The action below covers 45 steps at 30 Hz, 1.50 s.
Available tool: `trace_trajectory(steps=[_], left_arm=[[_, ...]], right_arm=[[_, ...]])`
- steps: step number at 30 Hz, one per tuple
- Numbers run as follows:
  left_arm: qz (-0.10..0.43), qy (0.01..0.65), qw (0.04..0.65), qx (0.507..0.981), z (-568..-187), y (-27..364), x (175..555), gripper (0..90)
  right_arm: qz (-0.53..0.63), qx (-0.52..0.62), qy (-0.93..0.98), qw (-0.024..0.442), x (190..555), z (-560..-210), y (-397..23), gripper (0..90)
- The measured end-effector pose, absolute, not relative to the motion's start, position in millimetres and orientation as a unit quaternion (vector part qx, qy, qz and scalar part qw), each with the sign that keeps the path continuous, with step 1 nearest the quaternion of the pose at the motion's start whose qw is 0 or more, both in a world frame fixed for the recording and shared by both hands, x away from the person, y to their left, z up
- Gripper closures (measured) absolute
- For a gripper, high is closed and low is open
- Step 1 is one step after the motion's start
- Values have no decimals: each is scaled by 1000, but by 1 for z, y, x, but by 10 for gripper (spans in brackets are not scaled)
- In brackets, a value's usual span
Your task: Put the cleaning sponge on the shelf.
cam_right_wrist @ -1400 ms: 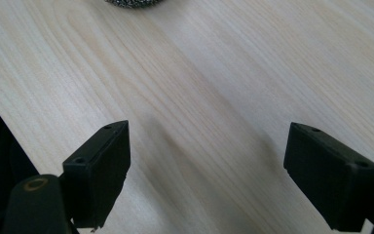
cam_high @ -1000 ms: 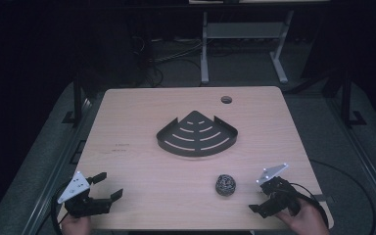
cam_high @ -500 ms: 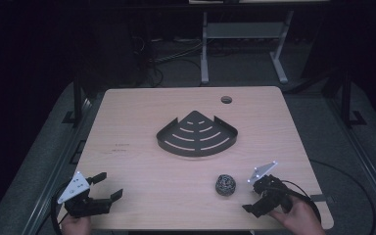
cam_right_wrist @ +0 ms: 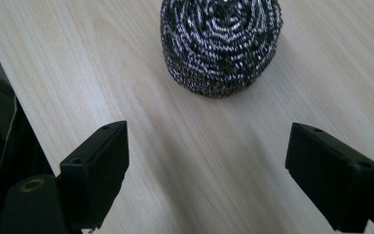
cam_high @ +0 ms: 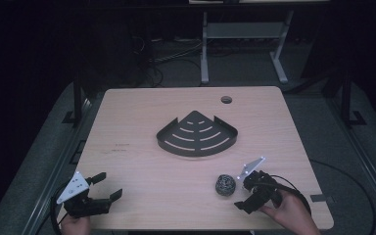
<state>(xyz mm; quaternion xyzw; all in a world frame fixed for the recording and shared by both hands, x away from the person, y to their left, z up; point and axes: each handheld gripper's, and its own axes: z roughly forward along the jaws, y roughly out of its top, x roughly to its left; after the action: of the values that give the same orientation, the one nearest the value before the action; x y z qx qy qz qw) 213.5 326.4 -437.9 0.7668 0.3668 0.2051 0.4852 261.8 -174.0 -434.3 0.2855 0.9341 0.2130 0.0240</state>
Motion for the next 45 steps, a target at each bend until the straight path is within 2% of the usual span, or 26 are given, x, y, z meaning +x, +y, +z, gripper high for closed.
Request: trace_trajectory(steps=[33, 42, 45], left_arm=[[203, 369, 490, 764, -437, 327, 213, 133], [203, 369, 491, 762, -437, 327, 213, 133], [203, 369, 491, 762, -437, 328, 213, 133]], right_arm=[[182, 260, 948, 27, 289, -435, -128, 161], [171, 265, 949, 23, 296, -438, -123, 214], [164, 264, 950, 24, 298, -440, -121, 273]])
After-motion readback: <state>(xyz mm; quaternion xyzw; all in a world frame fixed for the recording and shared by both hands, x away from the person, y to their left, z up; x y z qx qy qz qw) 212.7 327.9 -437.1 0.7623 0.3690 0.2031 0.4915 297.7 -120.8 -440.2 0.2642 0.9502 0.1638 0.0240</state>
